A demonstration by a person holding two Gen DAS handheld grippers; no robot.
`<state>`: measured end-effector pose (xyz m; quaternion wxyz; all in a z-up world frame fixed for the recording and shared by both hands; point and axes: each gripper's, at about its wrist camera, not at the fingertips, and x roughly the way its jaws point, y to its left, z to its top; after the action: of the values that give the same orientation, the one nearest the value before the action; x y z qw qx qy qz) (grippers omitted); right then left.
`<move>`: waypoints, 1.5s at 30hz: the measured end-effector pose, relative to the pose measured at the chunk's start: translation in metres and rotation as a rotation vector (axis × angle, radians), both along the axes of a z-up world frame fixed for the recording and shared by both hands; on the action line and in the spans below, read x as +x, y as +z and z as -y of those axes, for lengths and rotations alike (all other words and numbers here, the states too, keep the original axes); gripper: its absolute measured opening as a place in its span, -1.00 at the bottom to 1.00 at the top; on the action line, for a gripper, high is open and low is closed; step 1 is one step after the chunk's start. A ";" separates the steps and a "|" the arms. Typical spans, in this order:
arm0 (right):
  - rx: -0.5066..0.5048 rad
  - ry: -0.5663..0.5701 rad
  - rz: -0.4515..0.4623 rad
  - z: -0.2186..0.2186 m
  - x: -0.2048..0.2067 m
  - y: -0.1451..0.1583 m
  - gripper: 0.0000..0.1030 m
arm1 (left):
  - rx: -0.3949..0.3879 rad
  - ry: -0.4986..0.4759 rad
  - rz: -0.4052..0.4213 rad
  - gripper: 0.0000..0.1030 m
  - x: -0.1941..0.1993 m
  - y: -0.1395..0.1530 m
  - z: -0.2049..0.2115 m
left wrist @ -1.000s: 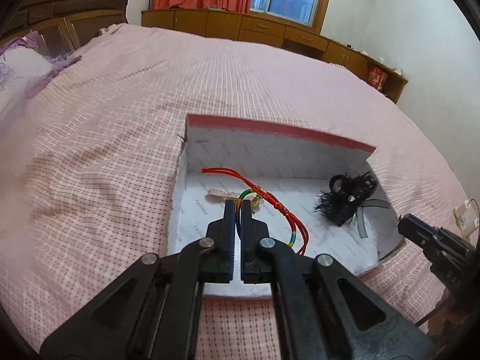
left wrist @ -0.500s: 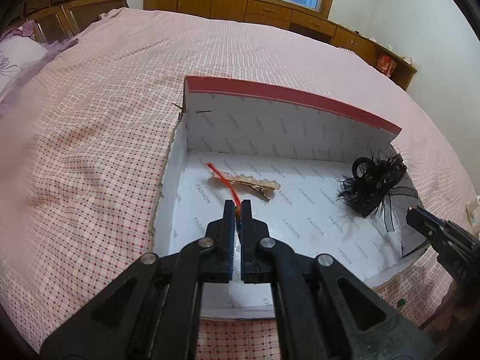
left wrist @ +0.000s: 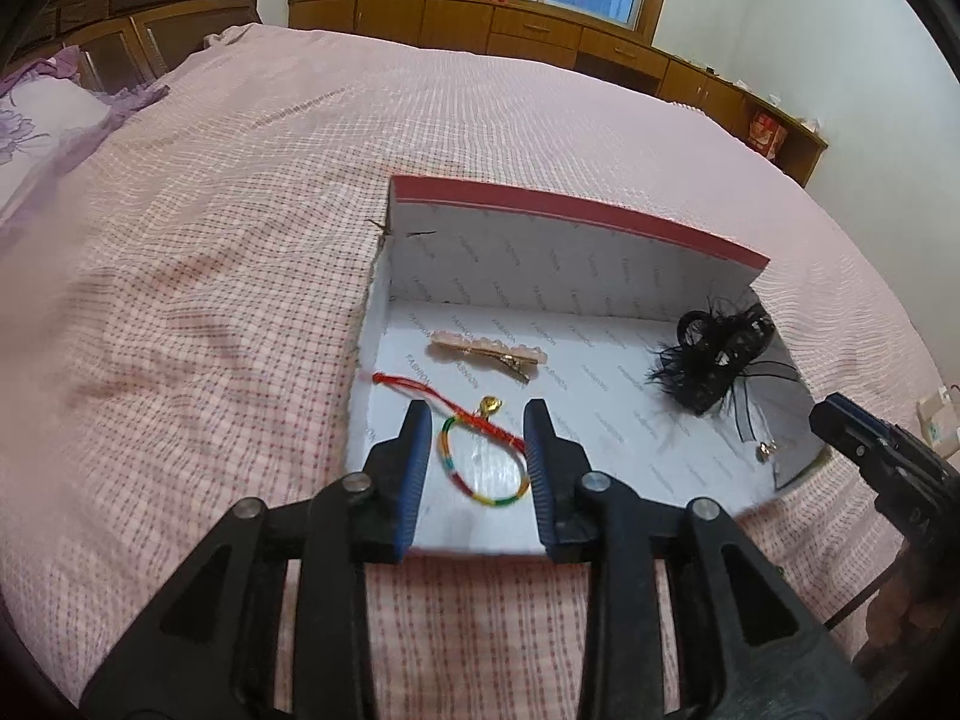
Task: Organize jewelry
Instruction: 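Carry the red bracelet and gold charm into the shoebox and release them, then withdraw both grippers from the box back over the jewelry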
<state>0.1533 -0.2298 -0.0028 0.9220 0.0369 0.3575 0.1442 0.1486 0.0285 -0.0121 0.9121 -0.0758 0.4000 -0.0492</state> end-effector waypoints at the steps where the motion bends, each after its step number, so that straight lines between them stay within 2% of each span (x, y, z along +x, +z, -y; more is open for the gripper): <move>1: 0.003 0.001 0.004 0.000 -0.003 0.003 -0.34 | -0.002 0.002 -0.002 -0.54 -0.003 0.002 -0.001; 9: 0.033 0.024 0.042 0.000 -0.040 0.026 -0.34 | 0.005 0.003 -0.004 -0.50 -0.037 0.019 -0.007; 20: 0.053 0.031 0.035 0.004 -0.081 0.033 -0.34 | -0.010 -0.008 -0.035 -0.46 -0.079 0.026 -0.012; 31: 0.048 0.025 -0.045 0.009 -0.116 0.013 -0.34 | -0.009 -0.084 -0.111 -0.46 -0.108 0.007 0.004; 45: 0.043 0.049 -0.148 0.001 -0.135 -0.020 -0.34 | -0.006 -0.117 -0.199 -0.46 -0.116 -0.027 0.018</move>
<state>0.0187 -0.2304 -0.0227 0.8881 0.0587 0.4225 0.1713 0.0324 0.0108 -0.0394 0.8632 -0.0595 0.4920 -0.0960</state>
